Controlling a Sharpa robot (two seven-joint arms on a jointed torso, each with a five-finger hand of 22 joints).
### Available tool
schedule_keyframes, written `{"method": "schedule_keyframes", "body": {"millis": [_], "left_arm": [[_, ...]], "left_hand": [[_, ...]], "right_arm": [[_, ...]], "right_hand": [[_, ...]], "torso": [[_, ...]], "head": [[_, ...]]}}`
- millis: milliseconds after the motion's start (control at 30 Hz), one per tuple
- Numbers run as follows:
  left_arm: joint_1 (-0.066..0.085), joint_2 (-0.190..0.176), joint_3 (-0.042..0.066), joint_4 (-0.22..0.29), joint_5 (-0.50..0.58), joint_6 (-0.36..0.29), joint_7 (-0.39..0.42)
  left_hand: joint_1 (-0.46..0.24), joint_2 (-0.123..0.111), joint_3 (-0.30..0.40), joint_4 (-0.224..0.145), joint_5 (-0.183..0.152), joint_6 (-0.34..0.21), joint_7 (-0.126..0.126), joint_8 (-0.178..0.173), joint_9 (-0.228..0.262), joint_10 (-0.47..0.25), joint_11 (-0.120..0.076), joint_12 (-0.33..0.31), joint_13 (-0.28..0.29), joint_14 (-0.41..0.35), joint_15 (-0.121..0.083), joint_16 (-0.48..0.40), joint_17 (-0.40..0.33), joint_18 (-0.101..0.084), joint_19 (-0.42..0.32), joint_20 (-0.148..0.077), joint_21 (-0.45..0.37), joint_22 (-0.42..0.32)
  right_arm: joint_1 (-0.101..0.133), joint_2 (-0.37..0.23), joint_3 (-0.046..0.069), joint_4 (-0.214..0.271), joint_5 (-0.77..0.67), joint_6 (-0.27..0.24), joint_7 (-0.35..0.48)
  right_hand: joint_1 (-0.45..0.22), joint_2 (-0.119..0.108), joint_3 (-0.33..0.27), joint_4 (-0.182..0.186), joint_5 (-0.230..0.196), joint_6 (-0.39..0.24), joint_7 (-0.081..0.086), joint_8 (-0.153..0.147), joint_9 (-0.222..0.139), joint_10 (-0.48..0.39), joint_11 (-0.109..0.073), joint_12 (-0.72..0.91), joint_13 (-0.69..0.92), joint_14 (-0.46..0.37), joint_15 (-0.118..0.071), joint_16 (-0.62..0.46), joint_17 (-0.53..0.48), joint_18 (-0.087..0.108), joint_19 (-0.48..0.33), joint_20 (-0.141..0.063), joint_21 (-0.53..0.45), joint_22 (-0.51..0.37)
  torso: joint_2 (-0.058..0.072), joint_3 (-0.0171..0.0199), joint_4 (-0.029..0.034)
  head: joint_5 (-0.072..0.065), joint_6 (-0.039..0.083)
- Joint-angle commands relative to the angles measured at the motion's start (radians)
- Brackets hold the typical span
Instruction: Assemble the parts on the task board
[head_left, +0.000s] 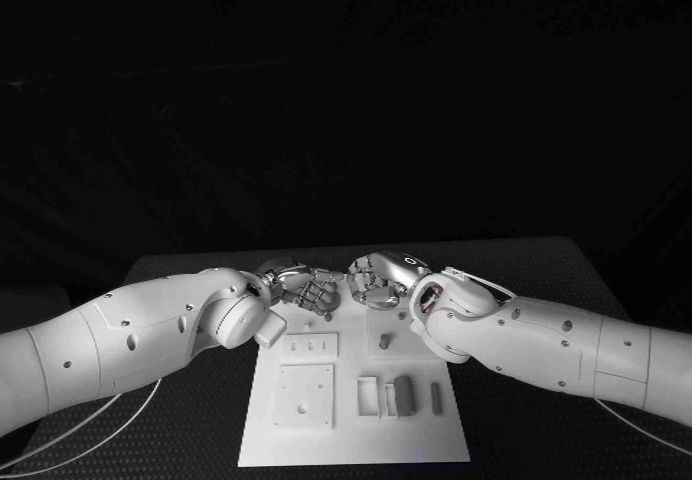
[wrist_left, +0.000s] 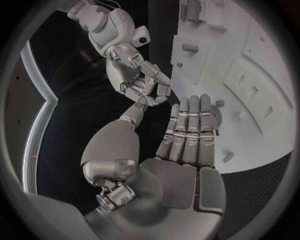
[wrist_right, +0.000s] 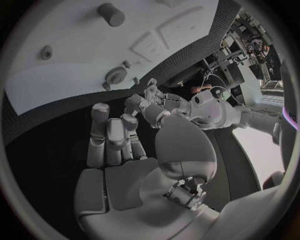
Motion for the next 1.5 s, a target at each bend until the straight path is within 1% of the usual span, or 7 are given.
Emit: {"method": "schedule_keyframes", "body": {"millis": [33, 100, 400, 667, 933, 1333, 1500], "left_arm": [[0.001, 0.007, 0.001, 0.007, -0.006, -0.004, -0.017], [0.001, 0.009, 0.001, 0.006, -0.007, 0.004, -0.022], [0.001, 0.015, 0.0, 0.004, -0.014, 0.031, -0.037], [0.001, 0.023, 0.0, 0.006, -0.014, 0.038, -0.038], [0.001, 0.027, 0.0, 0.006, -0.014, 0.049, -0.042], [0.001, 0.029, 0.0, 0.006, -0.006, 0.052, -0.031], [0.001, 0.03, 0.0, 0.003, -0.004, 0.052, -0.03]], "left_hand": [[-0.004, 0.009, -0.005, -0.004, -0.004, 0.002, -0.001, -0.005, -0.002, 0.005, 0.004, -0.006, 0.0, 0.005, 0.004, -0.006, 0.002, 0.016, -0.002, 0.003, -0.007, 0.0], [-0.004, 0.012, -0.006, -0.006, -0.004, 0.003, -0.001, -0.005, -0.002, 0.005, 0.004, -0.006, 0.0, 0.005, 0.004, -0.007, 0.002, 0.016, -0.002, 0.003, -0.008, 0.0], [-0.007, 0.021, -0.009, -0.012, -0.004, 0.007, 0.0, -0.005, -0.002, 0.008, 0.003, -0.007, 0.0, 0.005, 0.004, -0.009, 0.004, 0.016, -0.001, 0.004, -0.01, 0.0], [-0.012, 0.031, -0.012, -0.015, -0.004, 0.012, -0.003, -0.004, -0.002, 0.012, 0.001, -0.007, 0.001, 0.006, 0.004, -0.012, 0.006, 0.016, 0.0, 0.004, -0.012, 0.0], [-0.007, 0.05, -0.011, -0.027, -0.004, 0.017, -0.005, -0.005, -0.003, 0.017, -0.001, -0.007, 0.002, 0.008, 0.004, -0.015, 0.01, 0.017, 0.002, 0.004, -0.015, 0.0], [0.002, 0.085, -0.008, -0.052, -0.003, 0.028, -0.011, -0.004, -0.004, 0.027, -0.004, -0.008, 0.004, 0.011, 0.004, -0.022, 0.015, 0.015, 0.006, 0.004, -0.02, 0.001], [0.003, 0.093, -0.009, -0.057, -0.003, 0.028, -0.011, -0.006, -0.005, 0.028, -0.004, -0.01, 0.004, 0.011, 0.004, -0.024, 0.016, 0.015, 0.006, 0.004, -0.021, 0.001]], "right_arm": [[0.0, 0.003, 0.0, 0.006, -0.021, 0.017, -0.014], [0.0, 0.005, 0.0, 0.008, -0.021, 0.017, -0.014], [0.0, 0.012, 0.0, 0.017, -0.023, 0.015, -0.016], [0.0, 0.02, 0.0, 0.016, -0.023, 0.021, -0.015], [0.0, 0.027, 0.0, 0.008, -0.022, 0.027, -0.014], [0.0, 0.038, 0.0, 0.002, -0.018, 0.037, -0.009], [0.0, 0.042, 0.0, 0.001, -0.016, 0.04, -0.008]], "right_hand": [[0.005, -0.005, 0.006, -0.003, 0.002, 0.208, -0.033, 0.005, 0.149, -0.02, -0.029, -0.004, -0.002, 0.003, -0.003, -0.005, 0.001, 0.02, 0.003, -0.007, 0.004, 0.018], [0.005, -0.005, 0.006, -0.002, 0.002, 0.208, -0.034, 0.005, 0.149, -0.02, -0.029, -0.005, -0.002, 0.003, -0.004, -0.005, 0.0, 0.02, 0.003, -0.007, 0.004, 0.018], [0.006, -0.005, 0.006, -0.002, 0.002, 0.209, -0.034, 0.004, 0.15, -0.019, -0.03, -0.005, -0.002, 0.004, -0.004, -0.005, 0.0, 0.02, 0.003, -0.007, 0.004, 0.018], [0.006, -0.005, 0.006, -0.002, 0.002, 0.209, -0.034, 0.003, 0.15, -0.018, -0.03, -0.006, -0.002, 0.005, -0.004, -0.005, 0.001, 0.02, 0.003, -0.008, 0.004, 0.018], [0.006, -0.005, 0.006, -0.003, 0.002, 0.21, -0.034, 0.002, 0.151, -0.017, -0.03, -0.006, -0.002, 0.005, -0.004, -0.006, 0.0, 0.02, 0.004, -0.008, 0.004, 0.018], [0.006, -0.005, 0.005, -0.002, 0.002, 0.211, -0.034, 0.001, 0.151, -0.017, -0.03, -0.007, -0.003, 0.005, -0.005, -0.006, -0.001, 0.02, 0.004, -0.008, 0.004, 0.017], [0.005, -0.005, 0.005, -0.003, 0.002, 0.211, -0.034, 0.0, 0.151, -0.017, -0.03, -0.007, -0.003, 0.004, -0.005, -0.007, -0.002, 0.02, 0.004, -0.008, 0.004, 0.017]], "torso": [[0.001, 0.0, 0.0014], [0.001, 0.0009, 0.001], [0.001, 0.0002, 0.0014], [0.001, 0.0, 0.0009], [0.001, -0.0006, 0.0015], [0.001, -0.0001, 0.0007], [0.001, 0.0, 0.0012]], "head": [[-0.002, 0.0], [-0.001, -0.002], [-0.001, -0.005], [-0.001, -0.006], [-0.002, -0.007], [-0.002, -0.008], [-0.003, -0.008]]}}
